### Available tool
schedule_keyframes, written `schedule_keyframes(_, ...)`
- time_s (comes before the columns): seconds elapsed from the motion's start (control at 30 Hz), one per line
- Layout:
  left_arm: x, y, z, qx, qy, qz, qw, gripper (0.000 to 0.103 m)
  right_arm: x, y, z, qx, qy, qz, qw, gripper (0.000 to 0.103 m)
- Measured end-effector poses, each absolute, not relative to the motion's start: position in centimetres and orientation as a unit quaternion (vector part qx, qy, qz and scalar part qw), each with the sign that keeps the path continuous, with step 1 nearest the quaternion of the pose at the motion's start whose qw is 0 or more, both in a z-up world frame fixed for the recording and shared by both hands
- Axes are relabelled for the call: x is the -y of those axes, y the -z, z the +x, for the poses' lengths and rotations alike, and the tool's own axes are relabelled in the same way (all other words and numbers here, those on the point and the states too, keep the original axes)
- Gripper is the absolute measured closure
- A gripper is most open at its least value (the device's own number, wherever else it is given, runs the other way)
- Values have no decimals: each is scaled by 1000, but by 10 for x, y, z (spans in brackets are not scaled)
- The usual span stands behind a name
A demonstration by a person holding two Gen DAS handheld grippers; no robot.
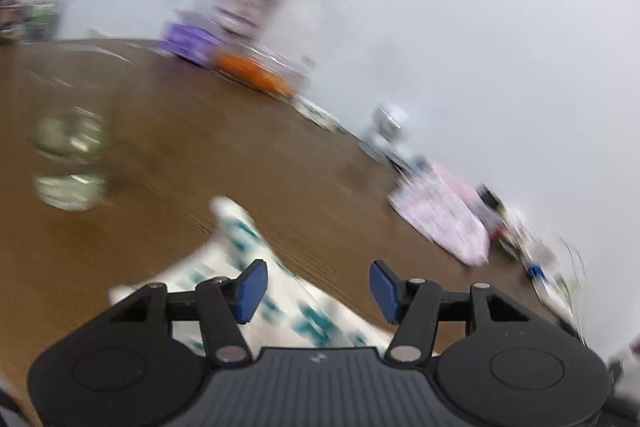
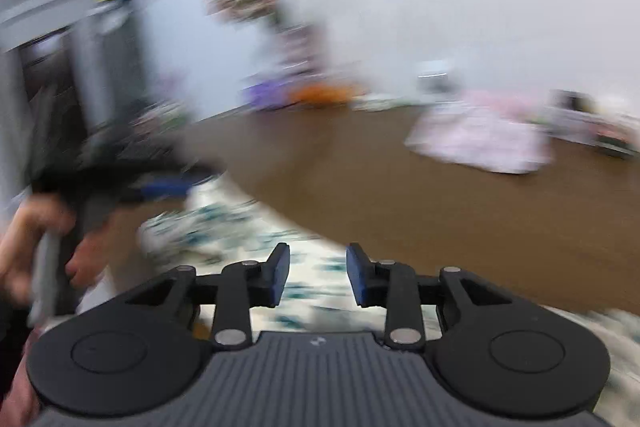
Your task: Fold clothes
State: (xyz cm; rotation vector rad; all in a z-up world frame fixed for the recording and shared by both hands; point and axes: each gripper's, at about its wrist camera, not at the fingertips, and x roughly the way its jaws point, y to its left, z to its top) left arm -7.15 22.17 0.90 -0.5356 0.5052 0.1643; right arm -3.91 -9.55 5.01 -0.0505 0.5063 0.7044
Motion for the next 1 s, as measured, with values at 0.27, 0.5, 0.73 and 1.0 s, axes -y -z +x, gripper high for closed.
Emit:
schedule_keyframes(0.27, -203, 13, -79, -259, -85, -186, 944, 59, 139, 1, -58, -309, -251, -59, 915, 81)
schedule_keyframes(0.5, -188, 13, -78, -254, -110, -147, 950, 59, 162, -39, -64, -269, -287, 23, 919, 81)
schedule_keyframes(0.73, -182, 13, -74, -260, -114, -118, 952, 59, 157, -4, -26, -317, -210, 34, 924, 99)
schedule_keyframes(1.0, -172, 12, -68, -270, -101, -79, 954, 52, 183, -20, -40, -290, -185, 59, 937, 100)
